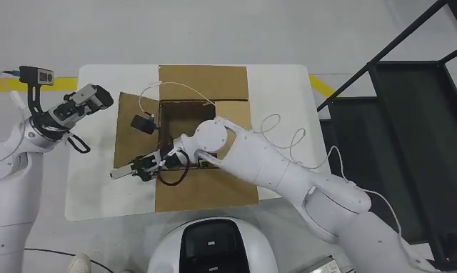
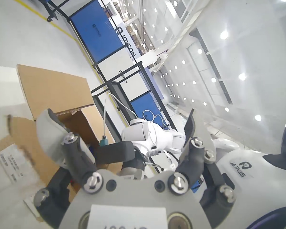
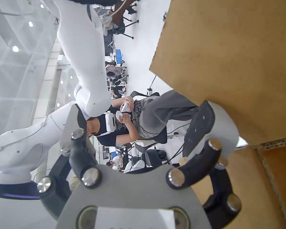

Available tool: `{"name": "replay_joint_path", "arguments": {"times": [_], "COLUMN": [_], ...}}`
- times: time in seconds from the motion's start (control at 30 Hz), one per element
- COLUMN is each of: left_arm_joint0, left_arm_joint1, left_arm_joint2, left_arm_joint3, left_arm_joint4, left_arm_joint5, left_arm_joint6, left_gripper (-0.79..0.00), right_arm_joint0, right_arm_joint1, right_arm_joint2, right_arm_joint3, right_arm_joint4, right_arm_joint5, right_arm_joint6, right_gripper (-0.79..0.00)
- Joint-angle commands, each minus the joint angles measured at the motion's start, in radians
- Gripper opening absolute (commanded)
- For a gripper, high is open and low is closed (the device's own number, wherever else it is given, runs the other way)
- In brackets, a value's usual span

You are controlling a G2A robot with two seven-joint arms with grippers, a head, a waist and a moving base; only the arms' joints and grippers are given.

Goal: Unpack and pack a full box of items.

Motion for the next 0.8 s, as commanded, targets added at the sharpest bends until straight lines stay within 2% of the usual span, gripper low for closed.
{"name": "replay_joint_path", "arguments": {"times": [0.0,0.13,0.27,0.37,0.47,0.63,0.77], "left_arm_joint0": [-0.017,-0.05,-0.066,-0.072,-0.075,-0.071,-0.065], "left_arm_joint1": [-0.004,-0.009,-0.011,-0.011,-0.012,-0.012,-0.007], "left_arm_joint2": [0.024,0.063,0.081,0.093,0.102,0.105,0.109], "left_arm_joint3": [0.03,0.084,0.121,0.143,0.158,0.158,0.147], "left_arm_joint4": [-0.011,0.027,0.088,0.135,0.159,0.2,0.327], "left_arm_joint5": [0.012,0.006,-0.001,-0.003,-0.011,-0.026,-0.036], "left_arm_joint6": [-0.008,-0.013,0.016,0.037,0.05,0.071,0.098], "left_gripper": [0.0,0.0,0.0,0.0,0.0,0.0,0.0], "right_arm_joint0": [0.007,0.013,-0.007,-0.052,-0.136,-0.284,-0.405], "right_arm_joint1": [-0.014,-0.028,-0.006,0.037,0.102,0.186,0.236], "right_arm_joint2": [-0.008,0.006,0.061,0.14,0.269,0.452,0.591], "right_arm_joint3": [0.032,0.084,0.075,0.027,-0.056,-0.225,-0.367], "right_arm_joint4": [0.0,0.011,0.022,0.017,0.006,-0.042,-0.067], "right_arm_joint5": [0.001,-0.023,-0.07,-0.109,-0.127,-0.077,-0.046], "right_arm_joint6": [0.006,0.029,0.058,0.073,0.084,0.106,0.115], "right_gripper": [0.0,0.0,0.0,0.0,0.0,0.0,0.0]}}
